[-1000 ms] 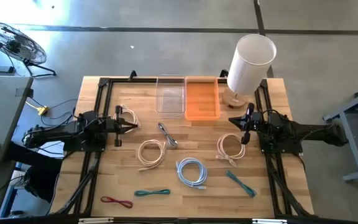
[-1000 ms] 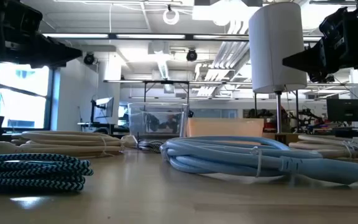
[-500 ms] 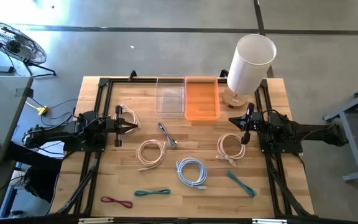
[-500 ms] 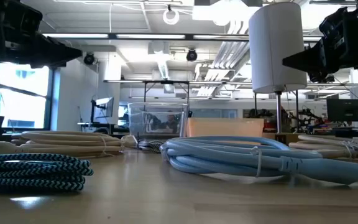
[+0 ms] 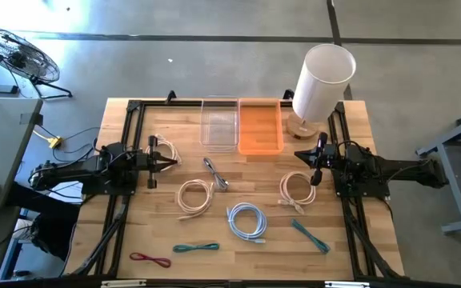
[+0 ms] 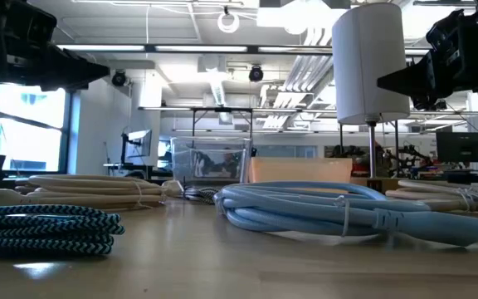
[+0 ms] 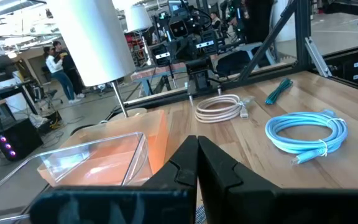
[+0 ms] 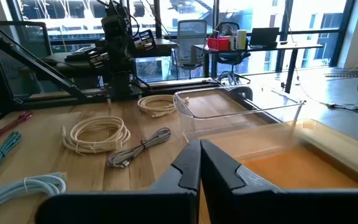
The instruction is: Pick & Place USB Port
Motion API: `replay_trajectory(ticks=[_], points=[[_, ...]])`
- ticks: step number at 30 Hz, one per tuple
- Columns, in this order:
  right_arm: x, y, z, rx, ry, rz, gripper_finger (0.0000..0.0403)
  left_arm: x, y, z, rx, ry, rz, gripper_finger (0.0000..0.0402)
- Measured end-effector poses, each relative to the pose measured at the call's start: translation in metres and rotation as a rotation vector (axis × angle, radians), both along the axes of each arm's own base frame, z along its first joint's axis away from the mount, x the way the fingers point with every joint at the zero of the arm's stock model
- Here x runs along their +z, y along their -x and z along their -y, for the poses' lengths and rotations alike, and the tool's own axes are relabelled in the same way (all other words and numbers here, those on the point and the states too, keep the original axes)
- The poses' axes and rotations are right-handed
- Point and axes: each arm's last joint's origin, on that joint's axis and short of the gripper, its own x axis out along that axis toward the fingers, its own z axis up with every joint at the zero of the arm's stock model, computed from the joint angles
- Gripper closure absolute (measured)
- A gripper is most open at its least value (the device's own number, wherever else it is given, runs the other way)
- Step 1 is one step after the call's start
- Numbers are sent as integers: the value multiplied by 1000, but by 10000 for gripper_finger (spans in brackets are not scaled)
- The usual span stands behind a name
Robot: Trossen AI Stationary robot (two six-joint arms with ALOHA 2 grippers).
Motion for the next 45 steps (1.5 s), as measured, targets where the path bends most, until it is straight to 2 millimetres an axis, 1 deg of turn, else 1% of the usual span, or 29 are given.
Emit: replay_trajectory(ticks=[3,8,12,23,26,30,33,39,45], points=[[0,0,0,0,0,0,402,0,0,0,2,0,0,400],[0,0,0,0,0,0,402,0,1,-5,170,-42,-4,400],[0,0,0,0,0,0,402,1,1,-7,231,-40,4,400],[2,0,0,-3,-1,19,402,1,1,-7,244,-39,3,400],[3,0,0,-6,-57,48,402,2,1,-7,245,-40,13,400],[3,1,2,-85,-163,83,402,8,2,-7,248,-51,32,400],[3,1,3,-99,-171,85,402,10,3,-7,240,-53,36,400],[3,0,2,-63,-198,90,402,11,3,-5,189,-39,51,400],[3,0,2,-59,-208,94,402,12,3,-7,272,-3,56,400]])
